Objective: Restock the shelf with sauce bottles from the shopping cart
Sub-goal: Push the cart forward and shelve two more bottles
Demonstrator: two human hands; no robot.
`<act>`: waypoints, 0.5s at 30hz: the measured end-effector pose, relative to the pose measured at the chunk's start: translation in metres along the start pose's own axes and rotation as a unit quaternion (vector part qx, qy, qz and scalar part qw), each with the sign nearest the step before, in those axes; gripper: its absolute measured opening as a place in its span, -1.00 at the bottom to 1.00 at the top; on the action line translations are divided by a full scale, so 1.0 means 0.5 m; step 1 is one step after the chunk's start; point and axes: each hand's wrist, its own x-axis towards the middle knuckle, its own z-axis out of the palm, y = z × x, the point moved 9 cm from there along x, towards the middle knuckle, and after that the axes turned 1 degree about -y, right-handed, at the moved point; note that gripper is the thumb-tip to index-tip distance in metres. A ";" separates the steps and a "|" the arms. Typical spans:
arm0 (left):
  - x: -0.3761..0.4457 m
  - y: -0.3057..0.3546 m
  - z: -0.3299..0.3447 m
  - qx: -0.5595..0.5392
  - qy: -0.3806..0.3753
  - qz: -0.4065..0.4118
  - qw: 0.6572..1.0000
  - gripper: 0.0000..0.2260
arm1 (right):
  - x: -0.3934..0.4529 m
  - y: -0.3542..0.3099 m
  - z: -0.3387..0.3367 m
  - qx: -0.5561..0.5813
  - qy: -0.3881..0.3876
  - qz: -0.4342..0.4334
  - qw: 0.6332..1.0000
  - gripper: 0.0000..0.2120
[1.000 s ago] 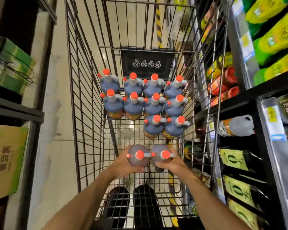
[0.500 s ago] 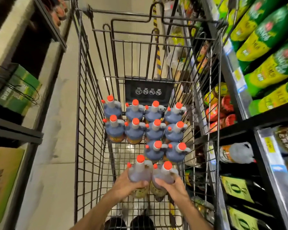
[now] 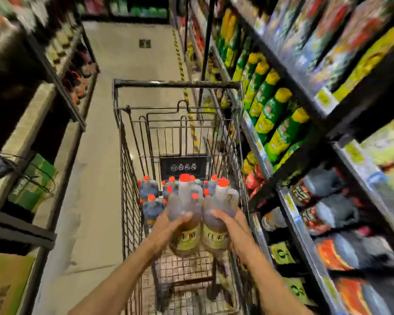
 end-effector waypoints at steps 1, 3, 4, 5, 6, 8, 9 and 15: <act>-0.010 0.044 0.005 0.004 -0.004 0.019 1.000 -0.28 | -0.017 -0.042 0.006 -0.002 0.011 -0.016 1.000 -0.52; -0.023 0.124 0.007 -0.003 -0.009 0.048 0.999 -0.23 | -0.055 -0.120 0.012 0.015 0.034 -0.045 0.998 -0.80; -0.030 0.164 0.010 -0.007 -0.013 0.061 0.998 -0.24 | -0.075 -0.154 0.015 0.019 0.041 -0.060 0.997 -0.84; -0.039 0.202 0.013 -0.002 -0.020 0.079 0.997 -0.26 | -0.093 -0.180 0.017 0.023 0.047 -0.075 0.996 -0.85; -0.048 0.239 0.019 0.009 -0.032 0.099 0.995 -0.27 | -0.112 -0.205 0.019 0.032 0.060 -0.088 0.994 -0.85; -0.072 0.306 0.033 0.012 -0.059 0.133 0.989 -0.30 | -0.155 -0.261 0.023 0.054 0.087 -0.124 0.987 -0.83; -0.086 0.335 0.040 0.010 -0.073 0.146 0.987 -0.32 | -0.178 -0.287 0.027 0.065 0.098 -0.143 0.983 -0.77; -0.181 0.443 0.116 -0.009 -0.183 0.177 0.967 -0.37 | -0.332 -0.387 0.020 0.051 0.182 -0.219 0.957 -0.39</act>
